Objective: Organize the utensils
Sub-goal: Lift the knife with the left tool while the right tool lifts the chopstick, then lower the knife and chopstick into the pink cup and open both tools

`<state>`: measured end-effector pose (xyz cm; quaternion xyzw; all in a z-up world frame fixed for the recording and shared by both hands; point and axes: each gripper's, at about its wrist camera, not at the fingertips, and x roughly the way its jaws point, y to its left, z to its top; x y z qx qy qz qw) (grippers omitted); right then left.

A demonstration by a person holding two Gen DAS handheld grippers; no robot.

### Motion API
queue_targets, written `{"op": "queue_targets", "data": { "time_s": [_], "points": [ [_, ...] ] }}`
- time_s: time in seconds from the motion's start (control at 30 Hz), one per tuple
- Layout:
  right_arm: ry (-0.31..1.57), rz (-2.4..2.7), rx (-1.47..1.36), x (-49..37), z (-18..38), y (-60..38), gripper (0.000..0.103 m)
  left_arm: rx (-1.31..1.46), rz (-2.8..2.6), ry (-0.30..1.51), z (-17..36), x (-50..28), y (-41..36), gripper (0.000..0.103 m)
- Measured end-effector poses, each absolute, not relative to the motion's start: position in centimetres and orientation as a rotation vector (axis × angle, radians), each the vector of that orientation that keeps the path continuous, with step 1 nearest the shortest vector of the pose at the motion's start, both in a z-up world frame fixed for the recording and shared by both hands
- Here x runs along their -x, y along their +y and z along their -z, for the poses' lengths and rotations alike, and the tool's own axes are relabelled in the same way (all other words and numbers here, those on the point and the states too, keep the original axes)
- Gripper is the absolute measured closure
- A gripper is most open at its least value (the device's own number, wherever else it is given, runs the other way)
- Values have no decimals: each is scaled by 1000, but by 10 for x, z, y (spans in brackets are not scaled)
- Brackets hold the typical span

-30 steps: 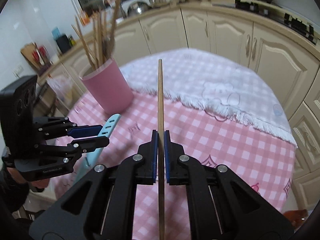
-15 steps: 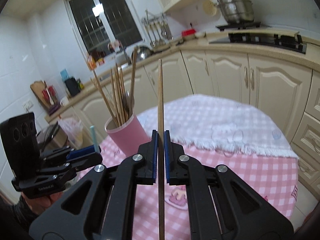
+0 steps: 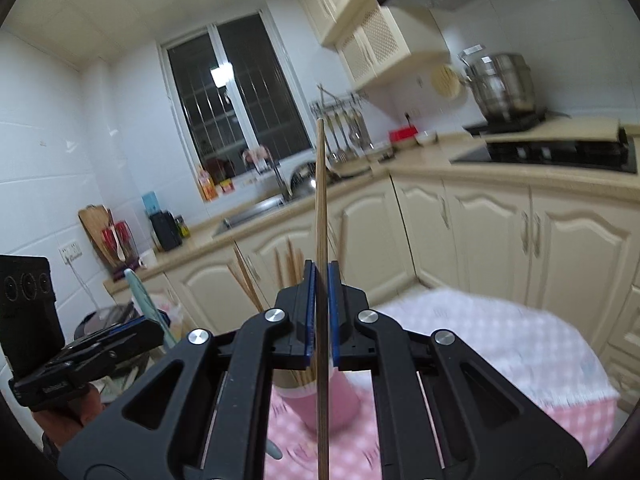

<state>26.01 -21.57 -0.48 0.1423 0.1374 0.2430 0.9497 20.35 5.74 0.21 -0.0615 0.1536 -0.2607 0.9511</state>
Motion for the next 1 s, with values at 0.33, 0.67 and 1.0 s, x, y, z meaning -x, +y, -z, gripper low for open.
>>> {"op": "queue_targets", "data": {
  "time_s": [0.33, 0.67, 1.0],
  "points": [
    [163, -546, -289, -303, -26, -167, 97, 104, 471, 252, -48, -239, 80, 81],
    [172, -535, -309, -337, -3, -149, 97, 65, 457, 303, -29, -271, 75, 81],
    [199, -495, -270, -346, 23, -143, 96, 69, 449, 378, 9, -295, 70, 81]
  ]
}}
